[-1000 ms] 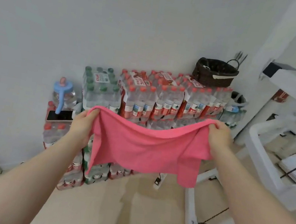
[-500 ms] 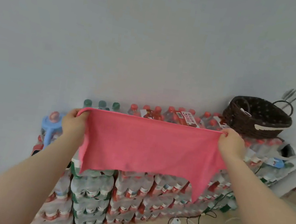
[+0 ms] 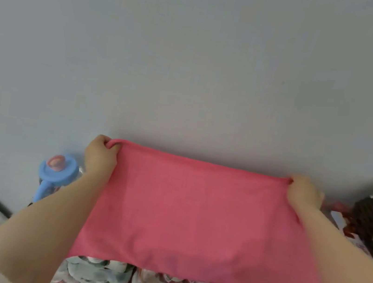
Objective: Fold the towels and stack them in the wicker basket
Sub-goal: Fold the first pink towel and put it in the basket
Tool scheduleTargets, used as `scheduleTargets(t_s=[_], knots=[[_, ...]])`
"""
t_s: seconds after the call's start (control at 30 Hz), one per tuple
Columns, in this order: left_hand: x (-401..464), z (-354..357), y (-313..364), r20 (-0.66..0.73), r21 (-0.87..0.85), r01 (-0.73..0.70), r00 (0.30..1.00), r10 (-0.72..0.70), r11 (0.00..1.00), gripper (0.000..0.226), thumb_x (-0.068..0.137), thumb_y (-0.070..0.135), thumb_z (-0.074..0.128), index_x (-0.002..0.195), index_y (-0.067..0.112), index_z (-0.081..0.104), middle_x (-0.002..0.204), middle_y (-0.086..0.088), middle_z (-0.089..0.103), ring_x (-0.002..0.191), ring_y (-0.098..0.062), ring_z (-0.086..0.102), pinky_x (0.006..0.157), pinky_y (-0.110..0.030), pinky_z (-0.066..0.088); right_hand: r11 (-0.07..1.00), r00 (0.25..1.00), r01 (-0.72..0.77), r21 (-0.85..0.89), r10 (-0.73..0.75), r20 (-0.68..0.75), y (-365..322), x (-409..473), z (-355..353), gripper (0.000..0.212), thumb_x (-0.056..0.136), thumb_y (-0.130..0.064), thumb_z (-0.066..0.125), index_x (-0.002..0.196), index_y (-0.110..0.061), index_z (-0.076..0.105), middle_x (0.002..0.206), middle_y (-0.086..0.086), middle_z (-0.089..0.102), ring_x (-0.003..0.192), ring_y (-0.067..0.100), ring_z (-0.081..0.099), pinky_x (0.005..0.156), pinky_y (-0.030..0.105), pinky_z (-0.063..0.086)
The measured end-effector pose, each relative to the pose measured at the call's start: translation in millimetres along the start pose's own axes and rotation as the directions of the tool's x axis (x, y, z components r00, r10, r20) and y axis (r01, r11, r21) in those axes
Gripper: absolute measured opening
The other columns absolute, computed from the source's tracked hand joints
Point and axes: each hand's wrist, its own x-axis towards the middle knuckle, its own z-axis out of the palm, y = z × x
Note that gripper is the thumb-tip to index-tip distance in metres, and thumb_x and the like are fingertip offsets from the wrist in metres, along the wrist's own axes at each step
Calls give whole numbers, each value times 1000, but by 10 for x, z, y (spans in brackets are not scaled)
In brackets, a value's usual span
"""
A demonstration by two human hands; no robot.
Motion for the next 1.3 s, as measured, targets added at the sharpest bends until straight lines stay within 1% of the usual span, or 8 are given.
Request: scheduleTargets(t_s=[0.33,0.5,0.63,0.73,0.8,0.93,1.13,1.3], knots=[[337,52,-133,-4,293,-63,998,67,954,36,85,19,62,112,0,48,111,-25,59,106,-40,53,85,-43,40,990,997,-4,-141,-7,-73,313,391,318,23,89,-9,49,108,-3,60,111,26,60,109,39,53,92,41,35],[411,106,-9,4,615,-171,977,214,770,29,86,10,55,109,-6,49,110,-30,50,101,-44,50,81,-52,41,991,980,-43,-125,17,-199,200,293,319,29,82,2,49,110,5,56,114,30,52,110,42,46,88,44,34],[-88,344,129,189,646,-530,809,557,550,28,68,6,40,87,2,60,90,-24,58,75,-39,58,65,-43,48,907,906,413,87,-399,-143,-337,-128,443,31,79,-9,46,104,5,60,104,29,58,99,45,55,87,48,44],[-486,545,43,495,434,-785,618,611,443,45,78,32,34,100,8,64,106,-18,64,91,-37,64,76,-43,53,733,708,650,201,-680,191,-743,-614,573,71,83,-45,23,137,-1,40,143,21,39,134,33,36,113,39,24],[-556,501,-49,602,463,-727,678,422,508,80,76,57,13,133,13,46,142,-15,44,131,-31,41,107,-43,33,678,617,723,132,-720,318,-794,-802,646,90,72,-60,2,147,-15,19,156,7,14,144,20,15,117,33,9],[-366,177,-283,516,613,-539,827,224,578,105,57,80,1,148,27,13,158,-4,7,145,-22,6,117,-39,4,773,716,634,16,-595,364,-613,-796,618,85,77,-61,0,149,-17,5,158,2,1,145,14,4,117,30,2],[-314,-159,-379,547,533,-548,804,232,645,93,73,72,10,147,17,20,156,-10,16,144,-26,15,117,-36,7,864,865,456,-214,-373,335,-392,-857,534,65,96,-51,16,149,-16,7,158,0,0,146,17,-3,117,42,3],[-715,-579,-437,297,193,-423,885,358,885,40,93,20,48,127,0,49,137,-17,45,129,-30,40,108,-36,28,895,885,446,9,-443,143,-783,-1425,414,54,99,-40,24,141,-8,31,155,14,16,142,28,18,117,42,13]])
